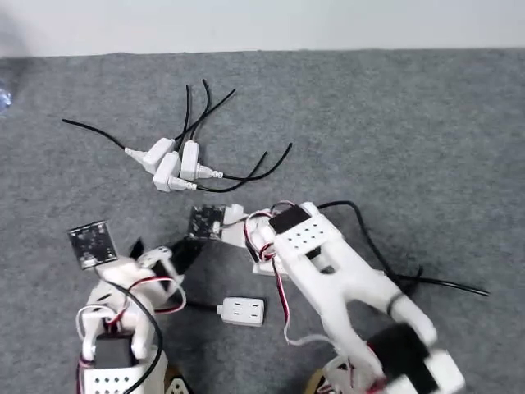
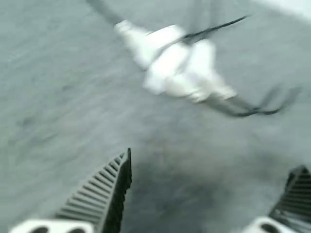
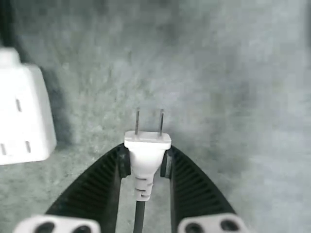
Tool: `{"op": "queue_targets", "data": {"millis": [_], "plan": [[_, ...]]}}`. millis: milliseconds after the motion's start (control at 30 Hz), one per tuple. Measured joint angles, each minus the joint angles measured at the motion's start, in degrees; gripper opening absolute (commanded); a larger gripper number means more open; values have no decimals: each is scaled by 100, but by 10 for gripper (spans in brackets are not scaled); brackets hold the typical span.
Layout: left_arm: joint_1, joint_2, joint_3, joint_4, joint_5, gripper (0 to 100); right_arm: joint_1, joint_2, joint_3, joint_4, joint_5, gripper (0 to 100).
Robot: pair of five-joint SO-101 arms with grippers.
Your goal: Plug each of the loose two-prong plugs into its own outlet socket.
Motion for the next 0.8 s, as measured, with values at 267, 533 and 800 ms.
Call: {"op": "queue_targets", "data": {"millis": [267,533,800], "plan": [[1336,0,0,-774,413,458,-273,-1116,-105,571,-308,8],[1556,0,0,-686,440,458,-466,-1688,-949,1301,-510,8],[1582,-26,-70,-695,466,458,-466,-2233,-1380,2198,-668,8]]}}
